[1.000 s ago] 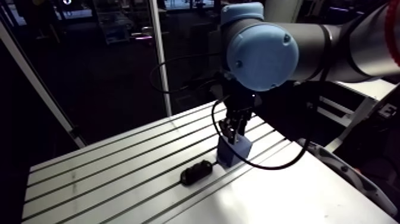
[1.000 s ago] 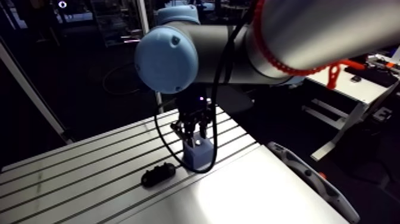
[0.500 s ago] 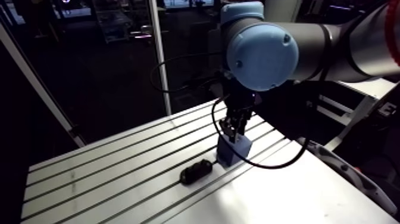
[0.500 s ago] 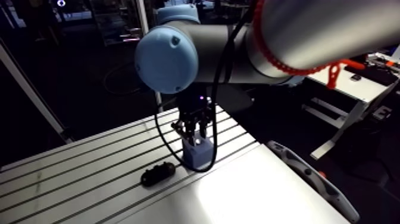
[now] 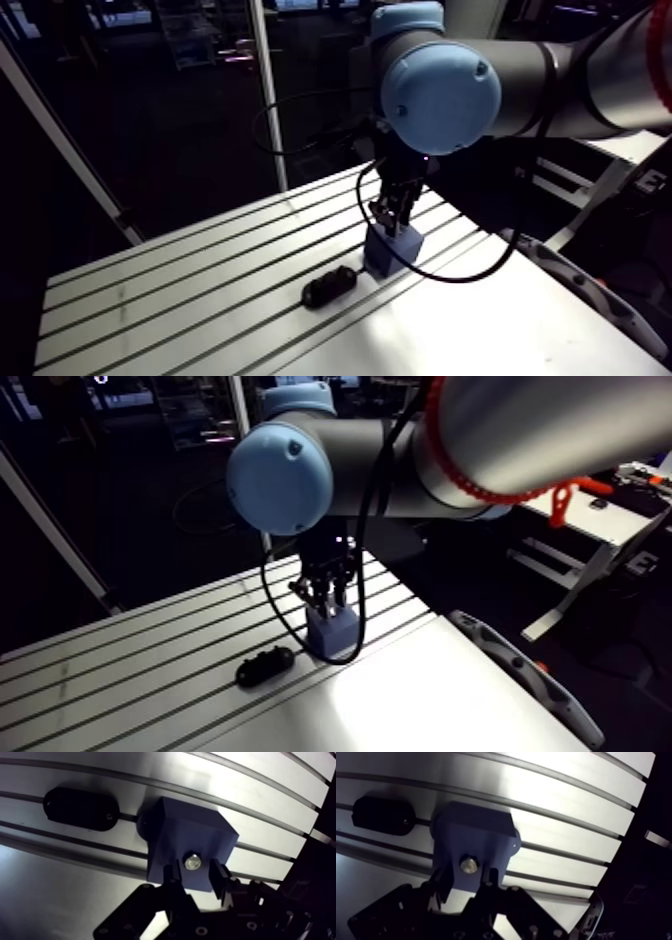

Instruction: Pick up the M10 bolt and insert it into the hex recess until seated.

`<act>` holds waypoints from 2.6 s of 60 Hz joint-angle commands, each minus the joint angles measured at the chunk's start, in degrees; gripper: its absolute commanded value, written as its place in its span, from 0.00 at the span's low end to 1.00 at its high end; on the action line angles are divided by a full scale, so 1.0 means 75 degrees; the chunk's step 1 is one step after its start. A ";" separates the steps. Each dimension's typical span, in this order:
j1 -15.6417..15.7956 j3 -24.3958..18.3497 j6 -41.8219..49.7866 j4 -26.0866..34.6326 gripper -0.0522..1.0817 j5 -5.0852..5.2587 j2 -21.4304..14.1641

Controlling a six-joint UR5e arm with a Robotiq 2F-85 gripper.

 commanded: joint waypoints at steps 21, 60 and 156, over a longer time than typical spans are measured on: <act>0.0004 -0.0005 -0.0039 -0.0004 0.59 -0.0016 0.0022; -0.0006 0.0008 -0.0064 -0.0004 0.63 -0.0016 0.0057; 0.0017 -0.0074 -0.0502 -0.0004 0.70 -0.0051 0.0047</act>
